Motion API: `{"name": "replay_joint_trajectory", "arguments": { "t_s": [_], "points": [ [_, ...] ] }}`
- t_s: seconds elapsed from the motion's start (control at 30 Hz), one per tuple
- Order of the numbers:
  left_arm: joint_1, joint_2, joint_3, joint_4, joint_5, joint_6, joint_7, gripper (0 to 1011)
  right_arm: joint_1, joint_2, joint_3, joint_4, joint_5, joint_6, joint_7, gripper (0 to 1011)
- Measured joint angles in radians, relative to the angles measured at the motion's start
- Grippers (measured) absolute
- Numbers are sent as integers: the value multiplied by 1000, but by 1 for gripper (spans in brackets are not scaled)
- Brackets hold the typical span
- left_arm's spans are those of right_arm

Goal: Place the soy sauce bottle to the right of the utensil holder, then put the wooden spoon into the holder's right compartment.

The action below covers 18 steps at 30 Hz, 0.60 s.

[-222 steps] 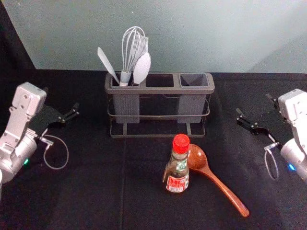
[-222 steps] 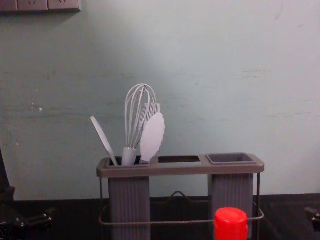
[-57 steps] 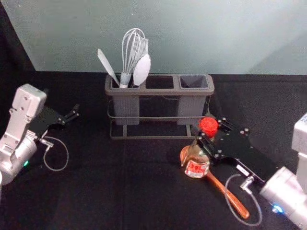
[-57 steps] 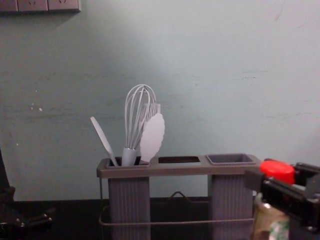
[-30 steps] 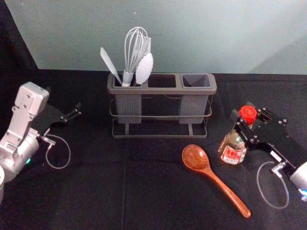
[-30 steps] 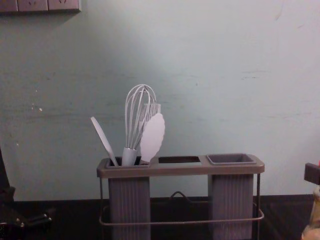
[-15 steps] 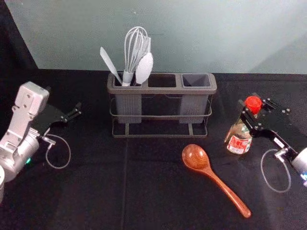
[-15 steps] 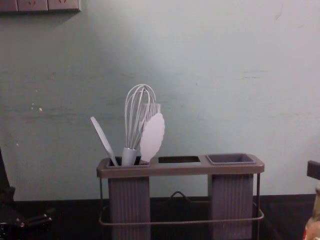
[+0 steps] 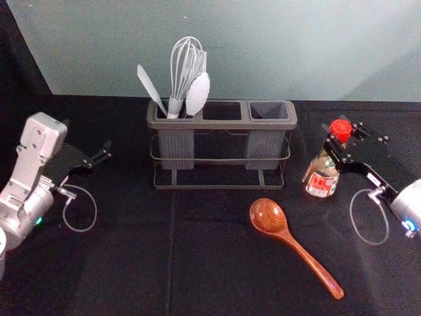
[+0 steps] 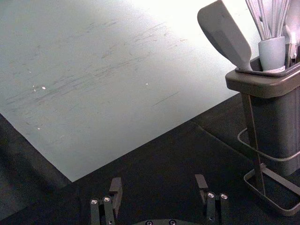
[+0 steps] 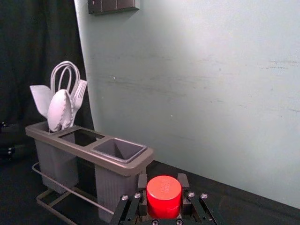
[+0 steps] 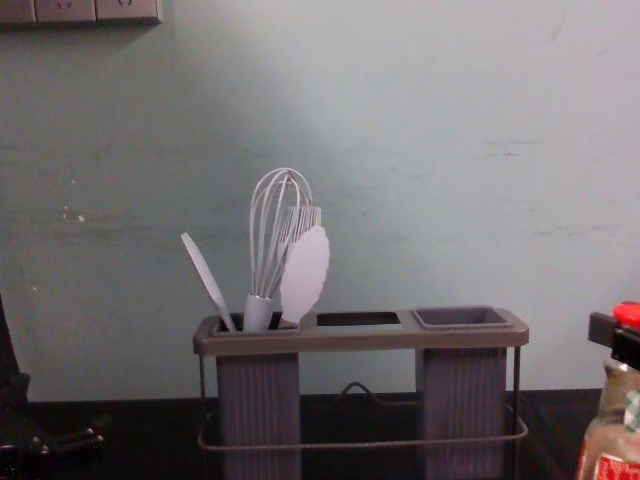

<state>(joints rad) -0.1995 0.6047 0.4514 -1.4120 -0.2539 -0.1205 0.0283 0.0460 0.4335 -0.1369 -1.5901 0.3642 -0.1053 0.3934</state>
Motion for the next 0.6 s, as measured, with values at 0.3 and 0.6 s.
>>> {"name": "replay_joint_trajectory", "arguments": {
  "t_s": [0.3,0.6],
  "points": [
    [0,0,0,0,0,0,0,1011,79,-20,-21,87,16,-6,18,382],
    [0,0,0,0,0,0,0,1011,135,-37,-38,161,23,-16,27,382]
  ]
}}
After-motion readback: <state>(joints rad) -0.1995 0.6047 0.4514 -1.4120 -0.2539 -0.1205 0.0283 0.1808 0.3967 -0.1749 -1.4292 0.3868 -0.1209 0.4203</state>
